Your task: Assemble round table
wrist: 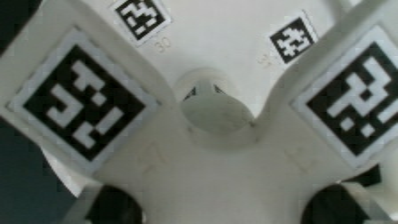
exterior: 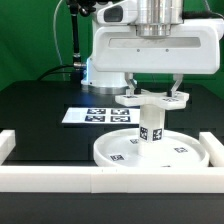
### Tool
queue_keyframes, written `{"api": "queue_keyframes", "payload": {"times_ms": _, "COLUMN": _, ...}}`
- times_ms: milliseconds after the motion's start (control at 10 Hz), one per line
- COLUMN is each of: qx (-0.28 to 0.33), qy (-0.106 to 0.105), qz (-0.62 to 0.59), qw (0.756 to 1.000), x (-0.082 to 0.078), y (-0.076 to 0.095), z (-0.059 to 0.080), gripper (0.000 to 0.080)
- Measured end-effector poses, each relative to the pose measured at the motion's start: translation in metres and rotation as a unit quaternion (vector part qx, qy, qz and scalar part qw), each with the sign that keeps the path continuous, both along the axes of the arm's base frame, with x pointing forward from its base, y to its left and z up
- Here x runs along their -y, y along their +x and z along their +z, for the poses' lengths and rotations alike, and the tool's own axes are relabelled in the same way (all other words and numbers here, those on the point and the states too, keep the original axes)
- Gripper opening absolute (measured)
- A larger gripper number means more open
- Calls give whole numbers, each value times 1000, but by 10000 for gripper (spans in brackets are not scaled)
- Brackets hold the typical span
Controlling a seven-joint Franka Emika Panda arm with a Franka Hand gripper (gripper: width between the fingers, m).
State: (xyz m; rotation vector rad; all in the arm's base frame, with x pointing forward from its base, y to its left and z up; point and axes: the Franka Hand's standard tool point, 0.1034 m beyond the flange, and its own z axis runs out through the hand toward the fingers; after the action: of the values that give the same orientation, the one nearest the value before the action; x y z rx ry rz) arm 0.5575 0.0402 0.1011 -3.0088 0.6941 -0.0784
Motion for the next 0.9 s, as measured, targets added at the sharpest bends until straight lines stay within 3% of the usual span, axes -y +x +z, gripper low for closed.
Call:
{"api": "queue_keyframes", "payload": {"times_ms": 200, "qx": 4, "qy": 15, "qz": -103, "qw": 995, "x": 1, "y": 0, "z": 0, "gripper": 439}}
{"api": "queue_keyframes", "payload": {"times_ms": 500, "qx": 2, "qy": 20, "qz": -175, "qw": 984, "x": 0, "y": 0, "z": 0, "gripper": 439}}
{"api": "queue_keyframes", "payload": {"times_ms": 800, "qx": -4, "qy": 33, "qz": -289, "qw": 957, "x": 0, "y": 0, "z": 0, "gripper": 439}}
{"api": "queue_keyframes", "payload": {"times_ms": 900, "qx": -7, "qy": 41, "qz": -345, "qw": 938, "x": 1, "y": 0, "z": 0, "gripper": 439}}
